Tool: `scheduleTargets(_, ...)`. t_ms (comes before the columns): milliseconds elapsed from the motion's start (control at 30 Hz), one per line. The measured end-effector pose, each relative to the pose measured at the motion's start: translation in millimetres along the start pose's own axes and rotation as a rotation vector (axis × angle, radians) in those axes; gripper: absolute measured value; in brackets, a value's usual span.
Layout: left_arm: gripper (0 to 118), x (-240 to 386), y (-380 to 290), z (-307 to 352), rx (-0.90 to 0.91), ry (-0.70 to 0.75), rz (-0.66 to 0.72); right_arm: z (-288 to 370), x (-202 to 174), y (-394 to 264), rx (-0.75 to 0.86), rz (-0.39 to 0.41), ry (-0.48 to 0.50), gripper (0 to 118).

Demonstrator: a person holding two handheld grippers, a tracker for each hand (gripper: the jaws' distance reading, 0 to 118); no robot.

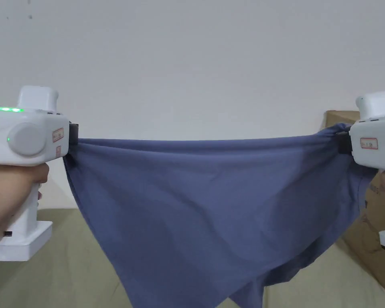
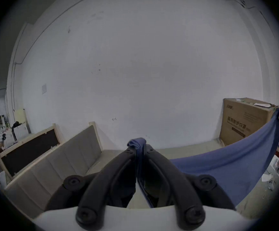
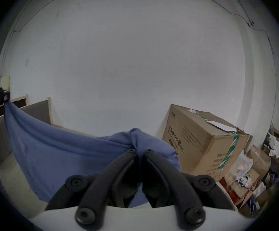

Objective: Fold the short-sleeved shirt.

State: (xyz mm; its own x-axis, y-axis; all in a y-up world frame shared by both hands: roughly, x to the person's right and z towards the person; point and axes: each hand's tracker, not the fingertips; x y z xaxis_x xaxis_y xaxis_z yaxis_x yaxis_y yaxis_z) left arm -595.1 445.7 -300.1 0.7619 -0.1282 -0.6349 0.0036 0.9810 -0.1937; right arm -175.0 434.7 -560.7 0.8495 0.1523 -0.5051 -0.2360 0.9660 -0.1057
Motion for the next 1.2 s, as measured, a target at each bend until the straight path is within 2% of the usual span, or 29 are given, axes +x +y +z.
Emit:
scheduleTargets(100, 6, 10, -16, -42, -0.03, 0.02, 0.012, -47, -3, -11, -0.014, -0.019, -0.005, 0)
scheduleTargets(300, 6, 36, -80, -106, -0.085, 0.042, -0.032, -128, -21, -74, -0.093, 0.029, -0.023, 0)
scheduleTargets(433, 6, 54, -142, -123, -0.134, 0.031, -0.01, -152, -30, -140, -0.141, 0.049, -0.026, 0)
scheduleTargets(567, 6, 69, -213, -126, -0.252, -0.003, -0.019, -154, -30, -217, -0.244, 0.038, 0.011, 0)
scheduleTargets(667, 6, 79, -254, -110, -0.312, -0.029, -0.032, -133, -26, -265, -0.293, -0.001, 0.056, 0)
scheduleTargets(833, 6, 89, -295, -42, -0.385, -0.142, -0.101, -58, -17, -313, -0.352, 0.009, 0.125, 0)
scheduleTargets(1000, 6, 76, -304, 45, -0.416, -0.181, -0.076, 29, -8, -329, -0.377, 0.009, 0.197, 0)
scheduleTargets(1100, 6, 59, -302, 99, -0.432, -0.192, -0.041, 85, 0, -326, -0.361, -0.064, 0.236, 0)
scheduleTargets(1200, 6, 42, -307, 149, -0.448, -0.186, -0.01, 138, 6, -330, -0.377, -0.06, 0.238, 0)
